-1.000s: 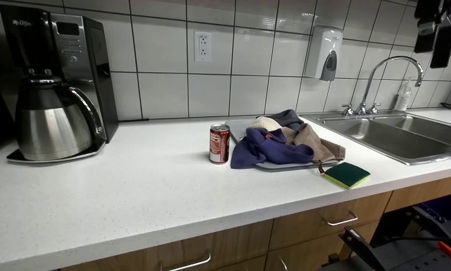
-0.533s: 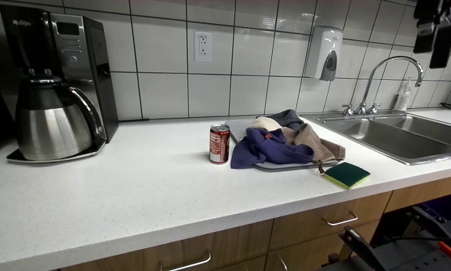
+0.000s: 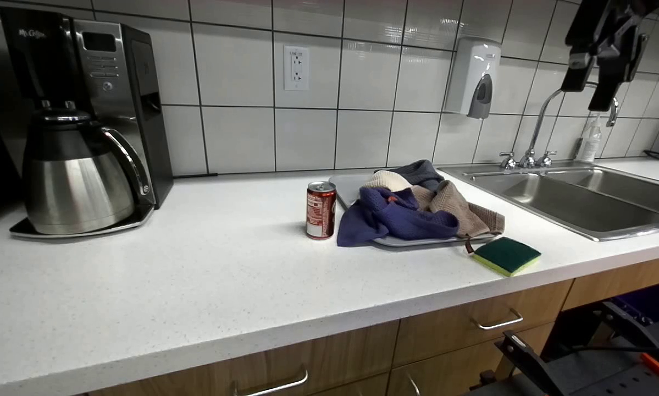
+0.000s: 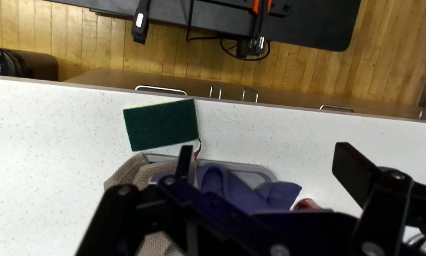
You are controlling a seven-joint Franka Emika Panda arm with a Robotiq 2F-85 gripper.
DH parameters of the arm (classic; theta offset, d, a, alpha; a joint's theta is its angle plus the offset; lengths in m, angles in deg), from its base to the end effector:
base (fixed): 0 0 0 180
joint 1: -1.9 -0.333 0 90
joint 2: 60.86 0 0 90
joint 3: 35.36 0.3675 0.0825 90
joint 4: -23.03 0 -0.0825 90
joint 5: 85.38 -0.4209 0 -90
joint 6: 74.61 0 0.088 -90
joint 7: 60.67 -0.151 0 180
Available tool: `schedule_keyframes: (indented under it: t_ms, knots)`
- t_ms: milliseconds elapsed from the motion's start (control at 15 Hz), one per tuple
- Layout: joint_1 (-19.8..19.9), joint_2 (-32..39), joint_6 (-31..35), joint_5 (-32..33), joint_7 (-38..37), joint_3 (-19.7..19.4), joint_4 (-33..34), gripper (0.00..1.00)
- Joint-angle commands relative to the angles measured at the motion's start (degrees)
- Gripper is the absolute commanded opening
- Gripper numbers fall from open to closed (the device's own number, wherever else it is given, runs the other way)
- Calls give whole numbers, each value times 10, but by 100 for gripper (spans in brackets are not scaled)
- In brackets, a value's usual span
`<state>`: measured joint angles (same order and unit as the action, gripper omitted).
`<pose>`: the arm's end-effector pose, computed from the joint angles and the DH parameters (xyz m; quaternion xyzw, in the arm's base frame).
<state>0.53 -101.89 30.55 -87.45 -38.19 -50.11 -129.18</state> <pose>0.3100 -0.0650 0.4241 -0.9871 -0.1085 0.0306 0.1138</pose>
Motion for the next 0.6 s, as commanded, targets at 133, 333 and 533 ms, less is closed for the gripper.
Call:
schedule_keyframes:
  t_ms: [133,333,533]
  knots:
    - [3,12,77,-36,15,1,-28,100]
    - [0,32,118,-55,19,-2,-35,100]
    - [-3,54,170,-74,19,-2,-43,100]
